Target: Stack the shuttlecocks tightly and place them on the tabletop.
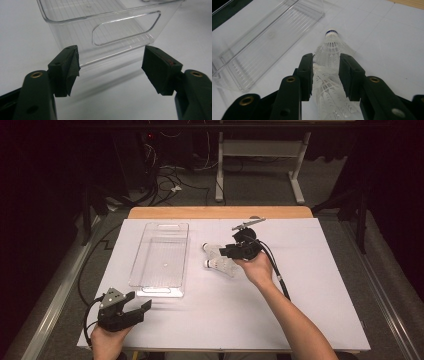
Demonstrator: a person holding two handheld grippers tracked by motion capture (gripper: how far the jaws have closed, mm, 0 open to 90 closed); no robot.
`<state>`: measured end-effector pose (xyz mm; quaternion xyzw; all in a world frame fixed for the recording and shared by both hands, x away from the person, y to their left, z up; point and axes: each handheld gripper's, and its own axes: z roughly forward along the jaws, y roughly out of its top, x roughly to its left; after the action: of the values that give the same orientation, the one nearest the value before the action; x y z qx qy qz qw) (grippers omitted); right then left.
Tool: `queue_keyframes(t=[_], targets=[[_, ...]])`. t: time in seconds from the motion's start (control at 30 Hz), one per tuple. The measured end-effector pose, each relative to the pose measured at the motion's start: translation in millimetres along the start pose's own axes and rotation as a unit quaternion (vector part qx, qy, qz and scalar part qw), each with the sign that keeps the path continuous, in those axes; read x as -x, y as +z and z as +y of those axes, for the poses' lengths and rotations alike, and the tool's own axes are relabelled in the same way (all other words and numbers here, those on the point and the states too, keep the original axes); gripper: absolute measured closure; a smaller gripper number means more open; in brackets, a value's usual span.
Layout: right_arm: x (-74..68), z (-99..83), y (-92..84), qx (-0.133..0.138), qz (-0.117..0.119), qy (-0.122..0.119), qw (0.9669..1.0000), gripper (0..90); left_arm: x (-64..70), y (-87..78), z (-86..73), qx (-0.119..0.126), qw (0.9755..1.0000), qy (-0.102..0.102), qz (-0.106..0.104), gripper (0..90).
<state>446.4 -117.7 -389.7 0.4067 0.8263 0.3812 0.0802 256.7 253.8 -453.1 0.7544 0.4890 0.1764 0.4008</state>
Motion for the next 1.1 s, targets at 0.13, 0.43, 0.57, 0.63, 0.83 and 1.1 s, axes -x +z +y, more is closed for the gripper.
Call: queue_keyframes(t=[0.13,0.43,0.57,0.63,0.83,1.1], targets=[[-1.8,2.4,2.6,-0.003,0.0,-0.002,1.0,64.7,0.1,-0.9,-0.4,0.0,1.0,0.0,0.0,31.1],[-2.0,7.8,13.8,-0.017,-0.004,0.001,0.9999,64.7,-0.1,-0.4,-0.4,0.001,1.0,-0.001,-0.001,31.2],[-1.4,8.1,17.8,-0.023,-0.006,0.003,0.9997,64.7,-0.2,-0.5,-0.4,0.001,1.0,-0.002,0.0,31.2],[-1.4,8.5,20.0,-0.026,-0.007,0.002,0.9996,64.7,-0.3,-1.0,-0.5,0.001,1.0,-0.001,0.0,31.3],[-6.0,13.9,27.4,-0.029,-0.003,-0.003,0.9996,64.6,-0.4,-1.0,-0.6,0.001,1.0,-0.002,0.001,31.2],[-9.2,15.3,38.8,-0.051,-0.003,0.0,0.9987,64.7,-0.1,-0.6,-0.4,0.0,1.0,0.002,-0.002,31.3]])
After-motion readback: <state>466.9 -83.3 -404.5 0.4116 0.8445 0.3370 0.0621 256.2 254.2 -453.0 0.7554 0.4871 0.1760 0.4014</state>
